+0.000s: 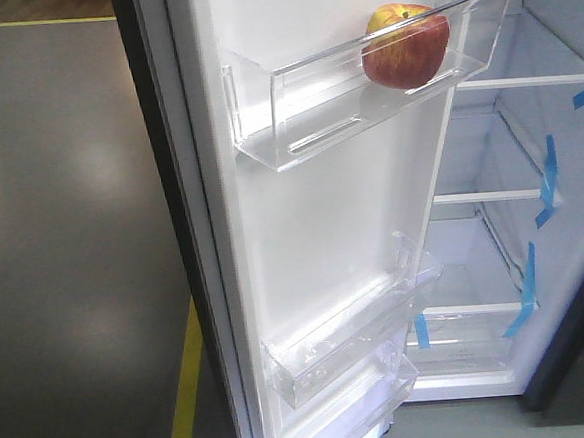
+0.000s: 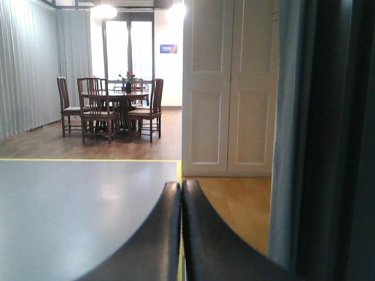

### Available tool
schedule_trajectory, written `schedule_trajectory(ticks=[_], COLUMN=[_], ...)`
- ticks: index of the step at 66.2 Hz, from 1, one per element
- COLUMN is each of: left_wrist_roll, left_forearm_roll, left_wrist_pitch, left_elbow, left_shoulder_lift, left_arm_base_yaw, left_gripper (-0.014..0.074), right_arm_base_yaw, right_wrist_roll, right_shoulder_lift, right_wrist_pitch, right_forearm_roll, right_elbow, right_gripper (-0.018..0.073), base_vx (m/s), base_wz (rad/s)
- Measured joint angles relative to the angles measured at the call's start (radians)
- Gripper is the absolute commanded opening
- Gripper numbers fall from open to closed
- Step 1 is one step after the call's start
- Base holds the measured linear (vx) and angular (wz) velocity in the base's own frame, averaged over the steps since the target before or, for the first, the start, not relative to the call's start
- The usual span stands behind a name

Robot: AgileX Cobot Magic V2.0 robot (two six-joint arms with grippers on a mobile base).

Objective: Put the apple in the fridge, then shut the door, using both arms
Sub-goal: 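Withdraw the open right gripper away from the door shelf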

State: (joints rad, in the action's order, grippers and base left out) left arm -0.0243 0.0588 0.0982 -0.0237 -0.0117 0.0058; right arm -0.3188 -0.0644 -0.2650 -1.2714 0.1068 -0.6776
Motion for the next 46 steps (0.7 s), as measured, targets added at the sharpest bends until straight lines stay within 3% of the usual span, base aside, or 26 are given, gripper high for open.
schedule_trajectory(ticks=[10,24,34,46], left_wrist_roll=[-0.016,-0.079,-0.085,-0.086], left_forearm_roll=[0.000,0.000,0.000,0.000], left_wrist_pitch=[0.069,0.080,-0.017,-0.211], left_elbow=[0.000,0.004,0.113,0.316], left_shoulder_lift=[0.000,0.000,0.070,0.252], left_arm_base_yaw=[0.000,0.000,0.000,0.000], left_gripper=[-0.0006,-0.0006,-0.0006,-0.0006], right_arm_base_yaw=[0.000,0.000,0.000,0.000], right_wrist_roll=[0.000,0.000,0.000,0.000], right_shoulder_lift=[0.000,0.000,0.000,0.000], right_wrist_pitch=[0.000,0.000,-0.001,-0.001], right_forearm_roll=[0.000,0.000,-0.001,-0.001], right_elbow=[0.000,0.000,0.000,0.000], right_gripper=[0.0591,0.0591,0.0591,0.0591], base_vx=[0.00,0.00,0.00,0.00], base_wz=[0.00,0.00,0.00,0.00])
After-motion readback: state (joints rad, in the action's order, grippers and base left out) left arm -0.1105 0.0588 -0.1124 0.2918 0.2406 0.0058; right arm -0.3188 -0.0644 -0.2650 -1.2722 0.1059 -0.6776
